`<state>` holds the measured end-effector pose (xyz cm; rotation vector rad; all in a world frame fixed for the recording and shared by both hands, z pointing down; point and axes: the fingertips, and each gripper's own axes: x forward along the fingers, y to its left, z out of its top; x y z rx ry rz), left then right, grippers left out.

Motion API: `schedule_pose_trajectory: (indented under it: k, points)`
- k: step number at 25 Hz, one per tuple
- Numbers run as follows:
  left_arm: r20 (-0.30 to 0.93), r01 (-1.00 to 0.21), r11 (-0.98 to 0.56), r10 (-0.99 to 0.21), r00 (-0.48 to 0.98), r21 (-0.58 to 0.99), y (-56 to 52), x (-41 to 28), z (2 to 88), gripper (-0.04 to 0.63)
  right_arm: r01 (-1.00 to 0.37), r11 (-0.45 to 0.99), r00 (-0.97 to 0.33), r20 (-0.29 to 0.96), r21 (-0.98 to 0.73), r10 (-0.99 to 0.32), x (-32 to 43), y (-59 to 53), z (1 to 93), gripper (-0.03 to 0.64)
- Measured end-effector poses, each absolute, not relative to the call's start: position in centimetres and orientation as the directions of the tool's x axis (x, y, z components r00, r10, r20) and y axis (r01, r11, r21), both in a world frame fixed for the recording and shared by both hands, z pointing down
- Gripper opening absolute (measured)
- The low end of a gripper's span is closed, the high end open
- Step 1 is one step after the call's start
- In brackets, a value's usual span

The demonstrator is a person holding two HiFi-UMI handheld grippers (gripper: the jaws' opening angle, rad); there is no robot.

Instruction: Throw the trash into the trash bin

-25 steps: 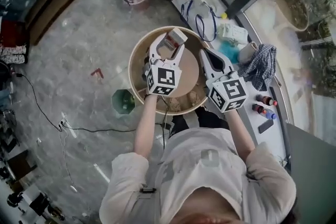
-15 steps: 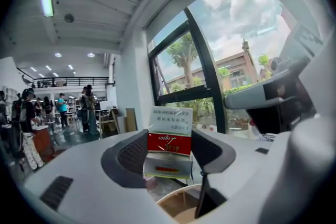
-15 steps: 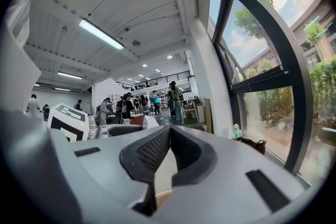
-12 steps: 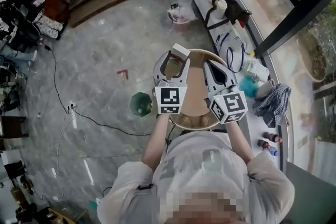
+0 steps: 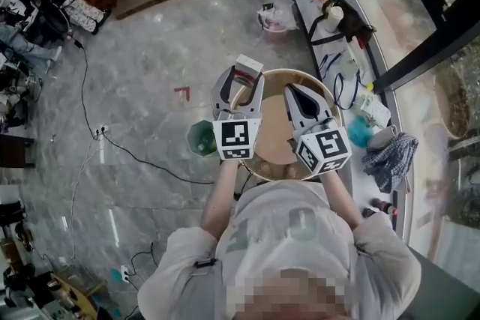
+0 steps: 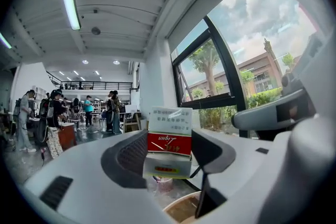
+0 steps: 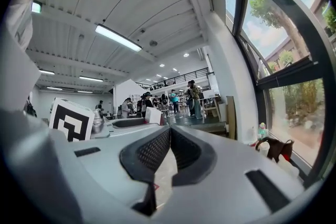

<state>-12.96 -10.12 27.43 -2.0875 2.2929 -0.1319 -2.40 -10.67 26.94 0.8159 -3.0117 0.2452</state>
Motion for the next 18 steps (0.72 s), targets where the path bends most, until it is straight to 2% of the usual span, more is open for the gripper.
schedule_pose_trajectory:
  k: [6,9,13,18]
  points:
    - [0.046,-0.968,0.25,-0.967,-0.252,-0.034,-6.7,-19.6,30.3,0.264,-0.411,0.901,-0.909,0.135,-0.142,-0.393,-6.8,-8.9,29.6,0.014]
    - [0.098,-0.929,0.369,-0.926,-0.366,0.024,-3.2,-24.0,34.1,0.264,-0.32,0.931,-0.937,0.205,-0.174,-0.284,-10.1,-6.9,31.7,0.014]
    - [0.227,-0.834,0.545,-0.825,-0.517,0.081,2.4,-30.3,43.2,0.264,-0.162,0.966,-0.938,0.336,-0.2,-0.087,-14.0,-3.0,36.3,0.014]
    - [0.379,-0.771,0.637,-0.72,-0.581,0.029,7.4,-37.7,58.8,0.264,-0.126,0.948,-0.889,0.458,-0.293,0.024,-17.8,-0.1,46.5,0.014]
